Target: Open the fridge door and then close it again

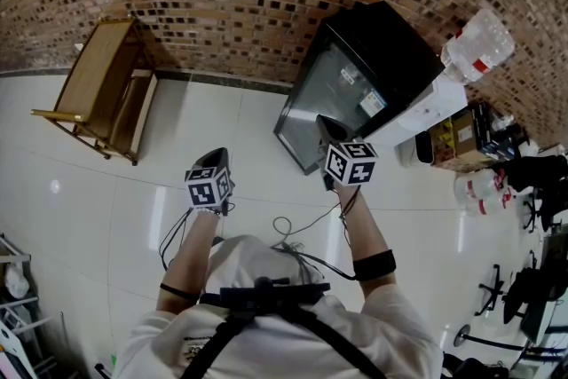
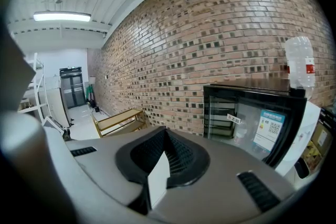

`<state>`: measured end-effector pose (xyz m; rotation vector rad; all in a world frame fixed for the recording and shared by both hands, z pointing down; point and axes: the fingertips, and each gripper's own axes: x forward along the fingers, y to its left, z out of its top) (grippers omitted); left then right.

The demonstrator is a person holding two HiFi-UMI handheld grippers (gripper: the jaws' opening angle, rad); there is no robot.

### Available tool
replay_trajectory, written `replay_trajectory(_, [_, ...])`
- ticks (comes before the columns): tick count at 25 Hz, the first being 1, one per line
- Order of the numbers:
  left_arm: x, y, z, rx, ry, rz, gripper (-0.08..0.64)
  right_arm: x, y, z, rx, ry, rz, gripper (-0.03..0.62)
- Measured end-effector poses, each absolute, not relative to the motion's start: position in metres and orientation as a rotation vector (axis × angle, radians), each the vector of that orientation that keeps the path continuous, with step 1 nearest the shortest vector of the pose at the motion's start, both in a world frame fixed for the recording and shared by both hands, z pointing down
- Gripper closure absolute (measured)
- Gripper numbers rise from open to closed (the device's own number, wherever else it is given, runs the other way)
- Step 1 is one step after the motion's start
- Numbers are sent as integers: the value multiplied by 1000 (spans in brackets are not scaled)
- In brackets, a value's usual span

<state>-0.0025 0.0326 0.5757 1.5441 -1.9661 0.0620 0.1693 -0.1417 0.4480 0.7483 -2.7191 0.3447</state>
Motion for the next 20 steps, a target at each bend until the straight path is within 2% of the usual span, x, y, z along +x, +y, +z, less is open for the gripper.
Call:
replay_trajectory(10, [3,16,573,1543,-1949,70,560,163,-224,435,743,-2670,246,564])
replay_trajectory(12, [8,12,574,1552,-1940,63,560,156,-248,427,734,-2657,195,512])
replay_trajectory(14, [14,6,576,1560,-1929,50,560,145,-272,418,721,-2639,130,492])
replay_trajectory(20, [28,-19,578,1586,-1898,22,560,110,-340,409,682,-2545,-34,369])
